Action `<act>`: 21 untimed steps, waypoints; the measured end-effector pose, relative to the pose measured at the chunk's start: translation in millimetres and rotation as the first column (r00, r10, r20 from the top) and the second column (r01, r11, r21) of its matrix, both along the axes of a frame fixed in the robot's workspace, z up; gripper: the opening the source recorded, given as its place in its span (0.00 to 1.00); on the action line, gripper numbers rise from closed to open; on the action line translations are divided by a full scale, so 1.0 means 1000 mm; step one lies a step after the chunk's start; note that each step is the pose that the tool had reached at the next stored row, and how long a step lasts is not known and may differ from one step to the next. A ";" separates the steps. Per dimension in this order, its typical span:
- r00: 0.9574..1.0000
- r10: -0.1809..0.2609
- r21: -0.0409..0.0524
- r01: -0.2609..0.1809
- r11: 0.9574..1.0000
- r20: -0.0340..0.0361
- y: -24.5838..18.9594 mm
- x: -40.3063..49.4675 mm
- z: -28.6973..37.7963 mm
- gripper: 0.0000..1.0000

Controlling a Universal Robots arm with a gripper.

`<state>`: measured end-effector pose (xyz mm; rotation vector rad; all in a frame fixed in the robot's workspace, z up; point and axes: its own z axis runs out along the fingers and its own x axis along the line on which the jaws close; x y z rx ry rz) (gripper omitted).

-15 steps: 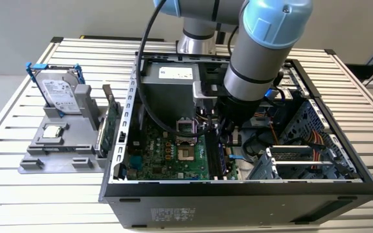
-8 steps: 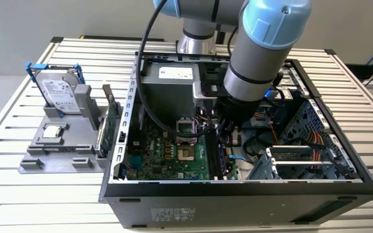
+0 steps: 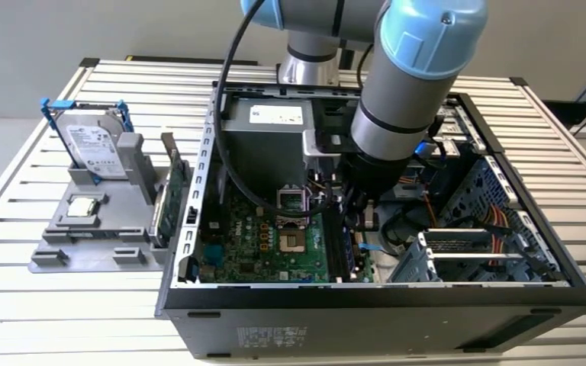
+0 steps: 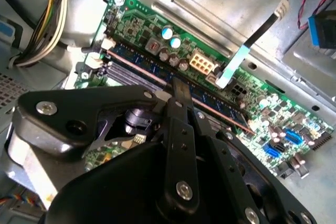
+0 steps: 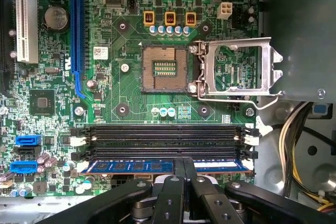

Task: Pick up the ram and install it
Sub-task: 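Press down the ram until it locks into place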

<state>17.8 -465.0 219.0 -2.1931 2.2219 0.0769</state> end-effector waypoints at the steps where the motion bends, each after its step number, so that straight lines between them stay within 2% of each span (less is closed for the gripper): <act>1: 1.000 0.000 0.000 0.000 1.000 0.000 0.0000 0.0000 0.0000 0.00; 6: 1.000 0.000 0.003 0.000 1.000 -0.002 0.0004 0.0001 0.0045 0.00; 15: 1.000 0.000 0.000 0.000 1.000 -0.010 0.0000 0.0001 0.0338 0.00; 21: 1.000 0.000 0.000 0.000 1.000 -0.015 0.0000 0.0001 0.0479 0.00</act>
